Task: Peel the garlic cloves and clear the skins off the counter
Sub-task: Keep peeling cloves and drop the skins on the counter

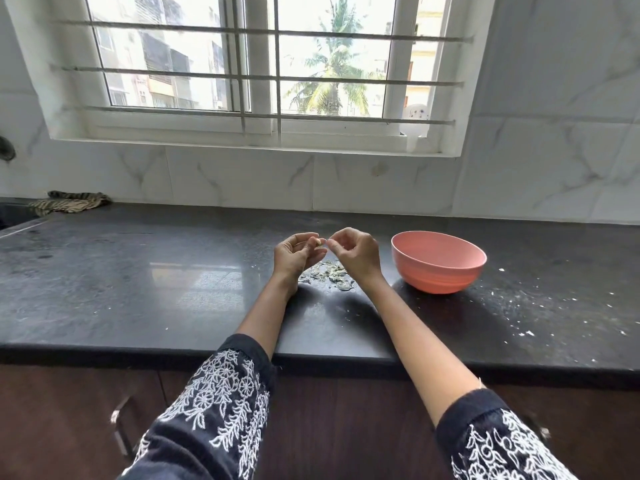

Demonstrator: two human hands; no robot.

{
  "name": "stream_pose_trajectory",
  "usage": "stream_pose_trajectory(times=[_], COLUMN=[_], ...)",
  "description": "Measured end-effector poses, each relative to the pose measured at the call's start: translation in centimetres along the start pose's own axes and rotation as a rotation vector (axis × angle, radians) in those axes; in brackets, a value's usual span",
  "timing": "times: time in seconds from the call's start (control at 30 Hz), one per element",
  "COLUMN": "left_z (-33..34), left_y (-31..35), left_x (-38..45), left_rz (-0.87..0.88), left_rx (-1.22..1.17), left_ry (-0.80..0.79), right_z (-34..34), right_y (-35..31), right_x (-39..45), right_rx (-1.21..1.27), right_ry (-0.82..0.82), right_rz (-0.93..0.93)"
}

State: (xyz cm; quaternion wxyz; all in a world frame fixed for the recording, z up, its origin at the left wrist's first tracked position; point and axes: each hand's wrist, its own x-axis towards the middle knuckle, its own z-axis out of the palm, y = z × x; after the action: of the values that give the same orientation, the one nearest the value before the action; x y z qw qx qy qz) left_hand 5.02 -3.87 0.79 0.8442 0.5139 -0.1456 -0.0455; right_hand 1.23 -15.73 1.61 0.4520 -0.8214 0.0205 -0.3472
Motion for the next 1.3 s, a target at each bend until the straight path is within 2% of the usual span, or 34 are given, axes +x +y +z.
stream_pose_trajectory(times=[0.13, 0.6, 0.87, 1.3], left_z=[-0.19, -0.29, -0.49, -0.30], left_y=[-0.19, -0.29, -0.52, -0.43], left_x=[-0.01, 0.06, 0.19, 0.00], left_rz=[0.017, 0.052, 0.094, 0.079], left_rx=[0.018, 0.079, 0.136, 0.124], left_ry=[-0.016, -0.042, -0.049, -0.047], right_z=[0.09, -0.14, -0.57, -0.36], right_y=[-0.25, -0.01, -0.43, -0.43], right_x=[-0.30, -0.21, -0.80, -0.79], right_rx=[-0.057, -0.110, -0.355, -0.290], right_ry=[-0.100, -0.063, -0.087, -0.139], right_rz=[-0.074, -0.048, -0.091, -0.057])
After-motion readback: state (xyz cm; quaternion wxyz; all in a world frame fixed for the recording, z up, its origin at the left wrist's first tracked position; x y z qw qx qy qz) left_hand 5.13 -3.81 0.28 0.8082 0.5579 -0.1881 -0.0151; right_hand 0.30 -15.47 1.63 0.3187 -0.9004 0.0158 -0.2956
